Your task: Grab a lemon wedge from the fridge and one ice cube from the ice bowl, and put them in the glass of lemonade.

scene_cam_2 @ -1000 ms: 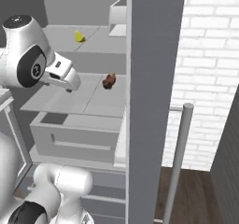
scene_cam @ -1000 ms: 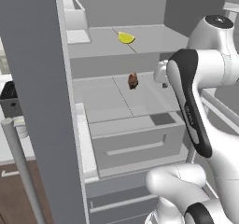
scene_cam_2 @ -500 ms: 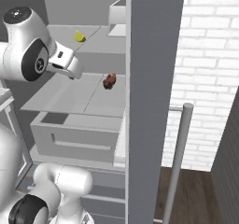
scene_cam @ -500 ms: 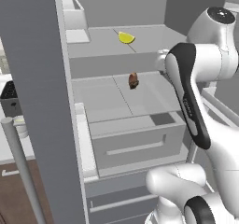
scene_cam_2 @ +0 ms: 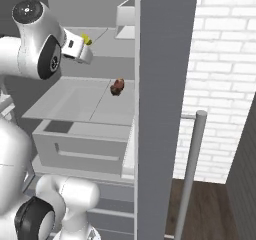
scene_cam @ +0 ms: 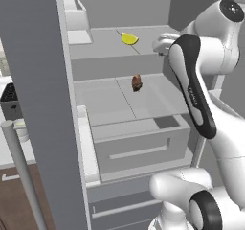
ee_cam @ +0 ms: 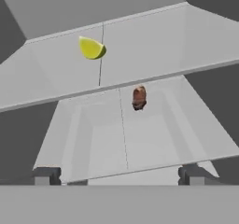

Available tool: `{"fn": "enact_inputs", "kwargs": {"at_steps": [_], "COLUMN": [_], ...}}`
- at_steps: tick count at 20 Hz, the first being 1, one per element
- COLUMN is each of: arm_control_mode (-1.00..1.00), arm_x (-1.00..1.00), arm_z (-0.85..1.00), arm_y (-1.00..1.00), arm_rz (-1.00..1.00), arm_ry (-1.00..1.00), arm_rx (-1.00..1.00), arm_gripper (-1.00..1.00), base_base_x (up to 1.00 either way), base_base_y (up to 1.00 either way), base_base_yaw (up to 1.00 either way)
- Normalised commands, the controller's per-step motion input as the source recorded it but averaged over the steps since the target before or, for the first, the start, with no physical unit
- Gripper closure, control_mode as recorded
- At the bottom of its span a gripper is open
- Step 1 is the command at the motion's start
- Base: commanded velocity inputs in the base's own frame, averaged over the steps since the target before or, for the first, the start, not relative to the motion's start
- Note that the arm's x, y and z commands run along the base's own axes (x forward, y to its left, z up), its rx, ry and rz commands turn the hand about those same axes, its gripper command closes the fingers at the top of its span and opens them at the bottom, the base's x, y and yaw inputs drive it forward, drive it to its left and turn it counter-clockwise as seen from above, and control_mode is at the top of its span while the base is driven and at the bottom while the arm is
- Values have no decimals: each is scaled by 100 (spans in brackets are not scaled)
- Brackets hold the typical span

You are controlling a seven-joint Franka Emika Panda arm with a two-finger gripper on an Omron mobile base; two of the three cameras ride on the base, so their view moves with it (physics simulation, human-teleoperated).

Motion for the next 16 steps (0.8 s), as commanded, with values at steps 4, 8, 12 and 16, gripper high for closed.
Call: {"fn": "enact_inputs", "kwargs": {"at_steps": [4, 8, 12, 16], "arm_control_mode": [-100, -100, -100, -100], "arm_x": [39, 77, 70, 69], "arm_z": [51, 25, 0, 0], "arm_y": [46, 46, 3, -3], "arm_rz": [4, 10, 12, 14], "arm_ry": [-4, 2, 21, 20], "arm_rx": [-1, -10, -9, -5], "arm_gripper": [-100, -100, -100, -100], "base_base_x": [0, 0, 0, 0], "base_base_y": [0, 0, 0, 0], "base_base_yaw": [0, 0, 0, 0]}}
